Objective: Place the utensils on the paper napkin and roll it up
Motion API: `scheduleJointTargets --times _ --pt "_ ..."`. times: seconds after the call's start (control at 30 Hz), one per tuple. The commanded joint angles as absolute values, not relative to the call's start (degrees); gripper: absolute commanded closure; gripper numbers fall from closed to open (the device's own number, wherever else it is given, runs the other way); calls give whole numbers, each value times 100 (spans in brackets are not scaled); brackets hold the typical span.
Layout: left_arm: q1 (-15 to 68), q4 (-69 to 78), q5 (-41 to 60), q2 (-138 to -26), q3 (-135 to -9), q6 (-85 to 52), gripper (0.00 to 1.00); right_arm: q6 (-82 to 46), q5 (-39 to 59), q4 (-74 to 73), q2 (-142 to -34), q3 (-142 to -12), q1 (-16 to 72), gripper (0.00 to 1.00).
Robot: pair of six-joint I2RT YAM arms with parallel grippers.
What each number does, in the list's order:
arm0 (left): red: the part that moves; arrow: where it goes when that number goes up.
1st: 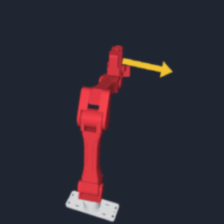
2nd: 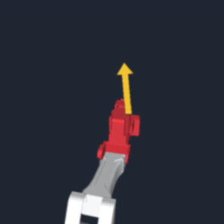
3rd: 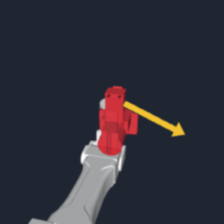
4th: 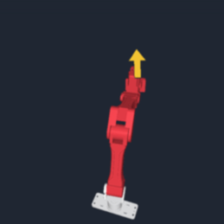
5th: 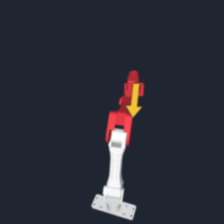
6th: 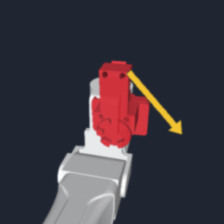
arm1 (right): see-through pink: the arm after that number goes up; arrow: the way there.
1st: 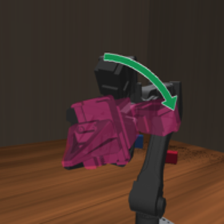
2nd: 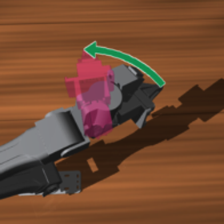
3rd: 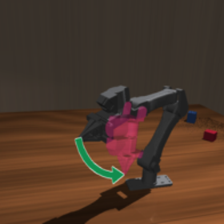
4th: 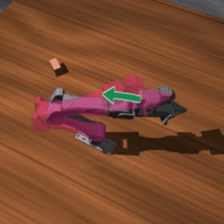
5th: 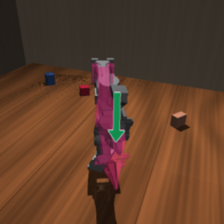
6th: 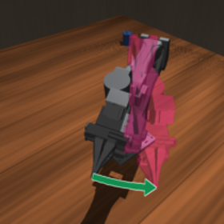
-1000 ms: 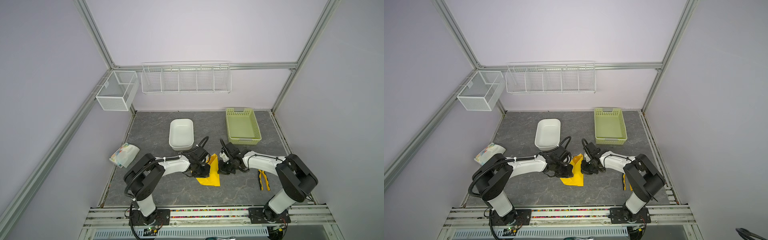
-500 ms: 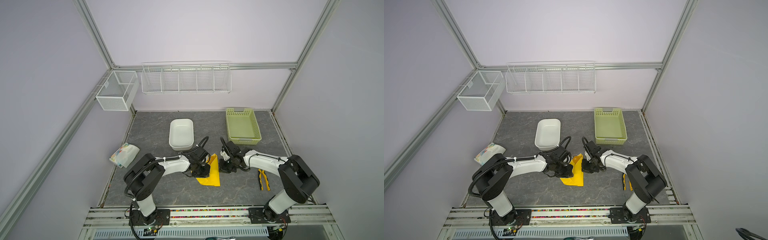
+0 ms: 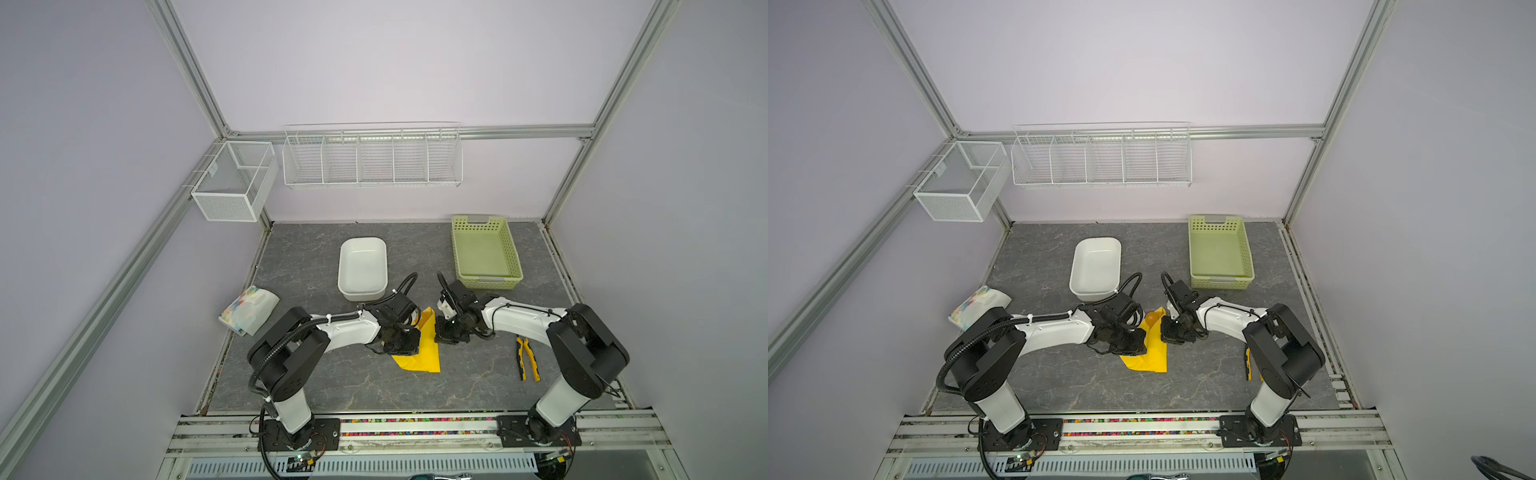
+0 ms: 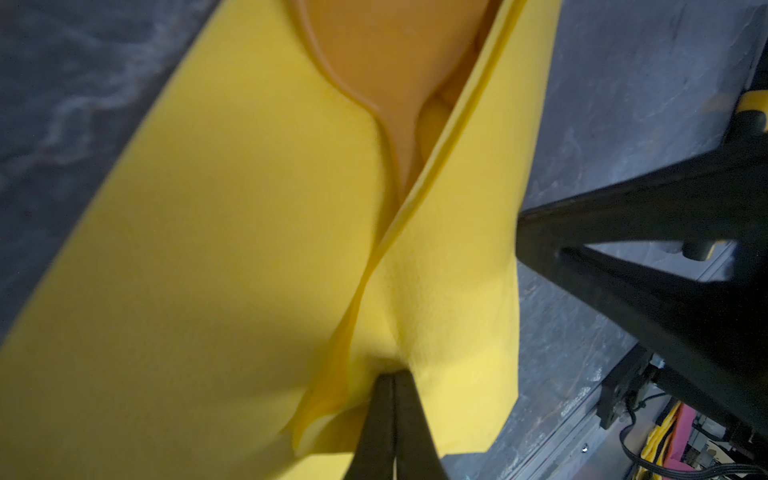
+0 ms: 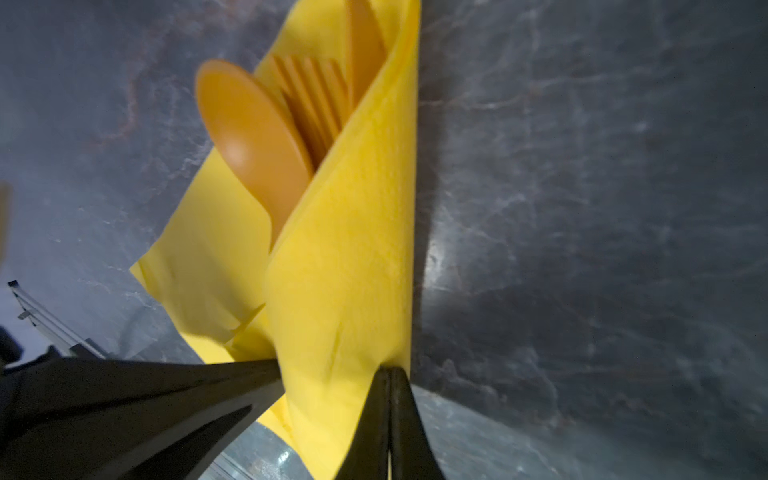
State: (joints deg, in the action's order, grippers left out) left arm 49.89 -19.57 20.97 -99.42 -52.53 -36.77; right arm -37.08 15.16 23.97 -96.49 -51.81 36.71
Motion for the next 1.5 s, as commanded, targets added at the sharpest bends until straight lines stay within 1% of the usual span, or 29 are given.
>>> scheduleJointTargets --times 0.0,0.4,0.63,1.0,1.27,1.47 --pt "4971 -2470 1688 -10116 -5029 -3587 100 -3580 1366 2593 -9690 -5195 3622 94" --pt "4975 -2487 1690 -10071 -5049 -3582 100 -3517 1424 2698 -9300 -5452 3612 93" --pt "4974 -2488 1706 -10097 -5071 -3559 100 -3450 1467 2669 -9585 -5616 3599 93" --pt "4975 -2503 1714 -10107 -5072 -3550 100 -3366 1379 2725 -9993 -5528 3573 93" --pt "4973 -2498 1703 -10083 -5058 -3560 100 -3280 1215 3018 -9685 -5622 3549 93" --pt "4970 -2506 1697 -10071 -5048 -3559 100 -3243 1265 3034 -9398 -5777 3542 93"
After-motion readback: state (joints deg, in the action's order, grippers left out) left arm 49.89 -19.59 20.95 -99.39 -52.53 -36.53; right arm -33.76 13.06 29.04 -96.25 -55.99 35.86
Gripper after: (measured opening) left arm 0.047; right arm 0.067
